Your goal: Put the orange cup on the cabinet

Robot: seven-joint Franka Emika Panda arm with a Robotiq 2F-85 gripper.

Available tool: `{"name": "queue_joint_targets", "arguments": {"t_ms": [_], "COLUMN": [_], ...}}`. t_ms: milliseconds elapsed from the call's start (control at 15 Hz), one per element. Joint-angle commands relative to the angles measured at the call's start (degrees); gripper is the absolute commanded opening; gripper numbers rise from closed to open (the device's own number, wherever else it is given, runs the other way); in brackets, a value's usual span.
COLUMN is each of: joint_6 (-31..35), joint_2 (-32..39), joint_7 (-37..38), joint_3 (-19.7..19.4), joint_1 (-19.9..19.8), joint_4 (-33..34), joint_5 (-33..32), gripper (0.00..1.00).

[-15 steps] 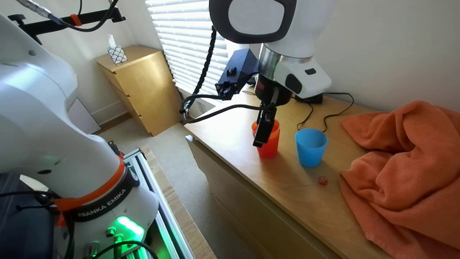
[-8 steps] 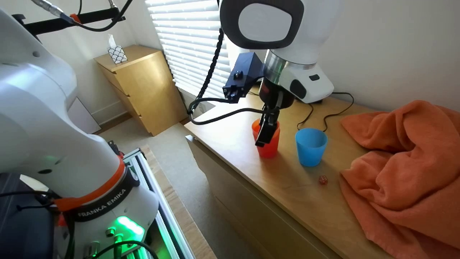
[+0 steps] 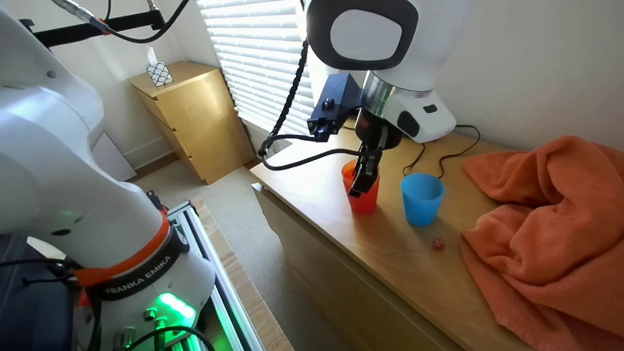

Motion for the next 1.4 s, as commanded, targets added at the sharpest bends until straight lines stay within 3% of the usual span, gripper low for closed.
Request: {"name": "queue_joint_targets", "arguments": {"t_ms": [0,200,400,800,933,1000,1067,1200,1267,1333], "joint_6": [0.36,0.47,0.37,-1.03,-0.27,-5.57,-1.45,-5.7,-3.35,-4.5], "joint_2": [0.93,0.61,-0.09,-2.21,-2.23,-2.19,-2.66,-2.38,-2.21,-2.12], "joint_7": [-1.54,-1.67,-2.03,-4.29,0.33,-4.22,1.3,-0.91,3.2,2.44], "joint_3": [-1.0,-1.05,-1.1,-1.14,-1.23,-1.51,-1.28,-1.56,-1.39,-1.46], "joint_1": [0.76,0.72,0.71,0.71,0.57,0.44,0.57,0.53,0.55,0.56], "joint_4": [0.43,0.37,0.37,0.68,0.99,2.3,1.4,2.78,2.46,2.79], "joint_5": [1.79,1.9,2.26,4.08,1.99,4.15,-0.11,1.76,-0.84,0.37], "gripper": [0.29,0.1,0.0,0.01,0.01,0.01,0.01,0.01,0.01,0.01]}}
